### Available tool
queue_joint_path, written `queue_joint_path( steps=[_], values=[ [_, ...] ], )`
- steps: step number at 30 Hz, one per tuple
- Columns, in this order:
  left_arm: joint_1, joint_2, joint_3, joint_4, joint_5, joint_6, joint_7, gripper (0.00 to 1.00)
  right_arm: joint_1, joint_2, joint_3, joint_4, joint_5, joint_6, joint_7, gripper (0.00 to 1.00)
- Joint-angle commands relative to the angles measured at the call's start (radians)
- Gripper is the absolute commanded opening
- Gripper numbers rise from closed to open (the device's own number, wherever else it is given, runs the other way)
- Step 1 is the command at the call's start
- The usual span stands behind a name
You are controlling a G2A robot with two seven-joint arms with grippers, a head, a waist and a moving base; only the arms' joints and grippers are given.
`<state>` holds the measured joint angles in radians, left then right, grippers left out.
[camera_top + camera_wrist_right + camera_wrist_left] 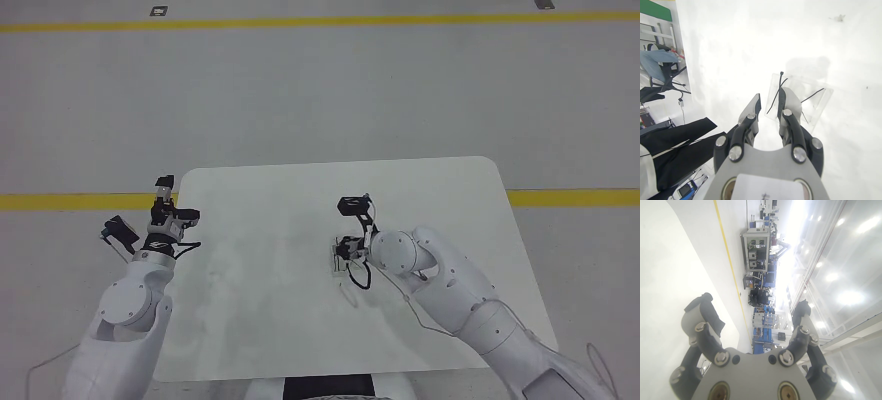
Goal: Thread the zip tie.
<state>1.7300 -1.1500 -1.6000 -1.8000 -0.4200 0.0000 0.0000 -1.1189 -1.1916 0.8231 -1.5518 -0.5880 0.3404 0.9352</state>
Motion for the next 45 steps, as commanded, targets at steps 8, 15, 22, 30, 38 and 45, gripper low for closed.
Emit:
queue_joint_path(
  steps=[8, 15, 22, 30, 38, 45],
  values=[
    [0.000, 0.000, 0.000, 0.000, 0.000, 0.000, 0.000, 1.00, -0.008, -0.008, 0.001, 0.040, 0.020, -0.007, -0.019, 0.29],
    [0.000, 0.000, 0.000, 0.000, 0.000, 0.000, 0.000, 1.00, 0.007, -0.020, -0.013, 0.086, 0.031, -0.003, -0.042, 0.32],
    [0.000, 0.000, 0.000, 0.000, 0.000, 0.000, 0.000, 1.00, 0.028, -0.032, -0.024, 0.112, 0.033, -0.001, -0.055, 0.20],
    [0.000, 0.000, 0.000, 0.000, 0.000, 0.000, 0.000, 1.00, 0.039, -0.043, -0.035, 0.139, 0.035, 0.000, -0.056, 0.17],
    [0.000, 0.000, 0.000, 0.000, 0.000, 0.000, 0.000, 1.00, 0.040, -0.051, -0.038, 0.154, 0.030, 0.000, -0.051, 0.15],
    [0.000, 0.000, 0.000, 0.000, 0.000, 0.000, 0.000, 1.00, 0.035, -0.055, -0.014, 0.154, 0.043, 0.000, -0.042, 0.00]
  ],
)
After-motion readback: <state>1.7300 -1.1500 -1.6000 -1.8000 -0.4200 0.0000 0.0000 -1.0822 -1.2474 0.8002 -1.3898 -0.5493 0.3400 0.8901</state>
